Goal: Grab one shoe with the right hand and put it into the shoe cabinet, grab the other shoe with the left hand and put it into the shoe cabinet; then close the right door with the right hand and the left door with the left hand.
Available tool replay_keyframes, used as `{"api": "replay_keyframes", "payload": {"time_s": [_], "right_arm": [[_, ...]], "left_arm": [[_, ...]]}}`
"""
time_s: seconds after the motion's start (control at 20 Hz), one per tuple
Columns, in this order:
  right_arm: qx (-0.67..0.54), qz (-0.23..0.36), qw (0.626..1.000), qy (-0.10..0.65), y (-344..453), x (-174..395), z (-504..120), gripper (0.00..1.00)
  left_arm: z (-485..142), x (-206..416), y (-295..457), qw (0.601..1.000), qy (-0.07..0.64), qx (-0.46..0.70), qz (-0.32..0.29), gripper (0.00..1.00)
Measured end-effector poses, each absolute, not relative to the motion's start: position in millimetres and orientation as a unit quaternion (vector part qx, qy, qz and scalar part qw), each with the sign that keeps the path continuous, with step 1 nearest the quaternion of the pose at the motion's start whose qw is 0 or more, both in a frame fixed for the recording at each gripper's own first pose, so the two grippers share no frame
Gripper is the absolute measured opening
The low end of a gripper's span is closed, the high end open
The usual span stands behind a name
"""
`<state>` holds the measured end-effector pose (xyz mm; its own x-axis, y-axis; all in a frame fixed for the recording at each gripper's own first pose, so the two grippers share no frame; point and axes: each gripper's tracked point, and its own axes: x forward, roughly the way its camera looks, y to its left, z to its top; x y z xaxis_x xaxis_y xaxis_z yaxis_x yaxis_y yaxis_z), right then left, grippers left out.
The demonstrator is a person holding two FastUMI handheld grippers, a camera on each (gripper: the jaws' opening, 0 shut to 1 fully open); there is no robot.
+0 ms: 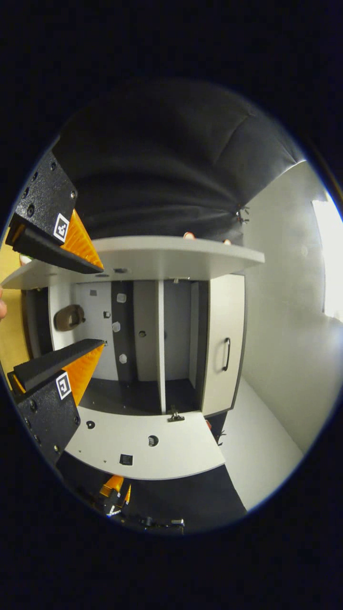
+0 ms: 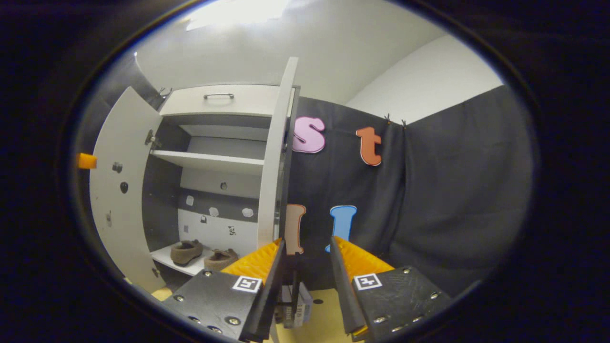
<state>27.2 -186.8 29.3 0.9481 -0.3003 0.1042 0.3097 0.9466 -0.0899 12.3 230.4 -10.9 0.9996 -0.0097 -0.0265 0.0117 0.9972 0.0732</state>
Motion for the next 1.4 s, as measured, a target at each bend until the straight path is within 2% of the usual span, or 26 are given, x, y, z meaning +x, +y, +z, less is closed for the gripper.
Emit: {"api": "replay_keyframes", "payload": {"time_s": [0.1,0.15,0.2,0.25,0.3,0.35,0.4,0.45,0.5,0.55,0.6,0.95,1.15,1.4], "right_arm": [[-0.044,-0.157,0.986,-0.046,-187.6,27.5,30.3,0.53],[-0.035,-0.157,0.986,-0.046,-188.6,27.1,29.7,0.53],[-0.028,-0.156,0.986,-0.047,-189.8,26.9,28.5,0.56],[-0.027,-0.156,0.986,-0.048,-190.9,26.3,29.0,0.59],[-0.029,-0.171,0.984,-0.05,-199.3,24.8,29.0,0.53],[-0.034,-0.185,0.981,-0.053,-209.0,21.0,30.1,0.55],[-0.033,-0.187,0.981,-0.05,-211.3,19.7,30.1,0.72],[-0.021,-0.182,0.982,-0.045,-210.3,19.8,28.1,0.8],[-0.006,-0.176,0.984,-0.041,-207.3,20.7,26.0,0.85],[0.004,-0.168,0.985,-0.04,-205.1,21.1,25.3,0.85],[0.009,-0.157,0.987,-0.037,-202.6,20.4,23.7,0.92],[0.009,-0.1,0.994,-0.032,-162.2,23.7,29.9,0.92],[0.027,-0.036,0.999,-0.028,-111.4,41.7,26.5,0.92],[0.032,0.013,0.999,-0.028,-69.4,70.9,26.0,0.92]], "left_arm": [[-5.4,2.5,252.0,0.999,0.007,0.039,0.023,0.86],[-2.3,0.3,262.9,0.999,0.003,0.04,0.036,0.84],[-1.4,-2.5,275.9,0.998,0.002,0.041,0.052,0.86],[-3.9,-5.0,287.6,0.997,0.004,0.04,0.067,0.84],[-7.3,-7.7,296.6,0.996,0.009,0.034,0.078,0.84],[-11.3,-10.0,302.9,0.996,0.013,0.024,0.085,0.85],[-15.4,-11.7,310.0,0.996,0.017,0.013,0.09,0.81],[-21.7,-12.5,316.7,0.995,0.024,0.0,0.093,0.84],[-28.7,-12.1,322.4,0.995,0.032,-0.012,0.096,0.84],[-36.2,-12.5,329.1,0.994,0.039,-0.02,0.101,0.84],[-42.4,-11.2,336.9,0.993,0.044,-0.023,0.108,0.84],[-81.6,-9.5,364.3,0.987,0.083,-0.029,0.137,0.84],[-100.3,-15.4,362.9,0.984,0.1,-0.043,0.14,0.84],[-109.3,-30.3,368.8,0.98,0.11,-0.049,0.157,0.84]]}}
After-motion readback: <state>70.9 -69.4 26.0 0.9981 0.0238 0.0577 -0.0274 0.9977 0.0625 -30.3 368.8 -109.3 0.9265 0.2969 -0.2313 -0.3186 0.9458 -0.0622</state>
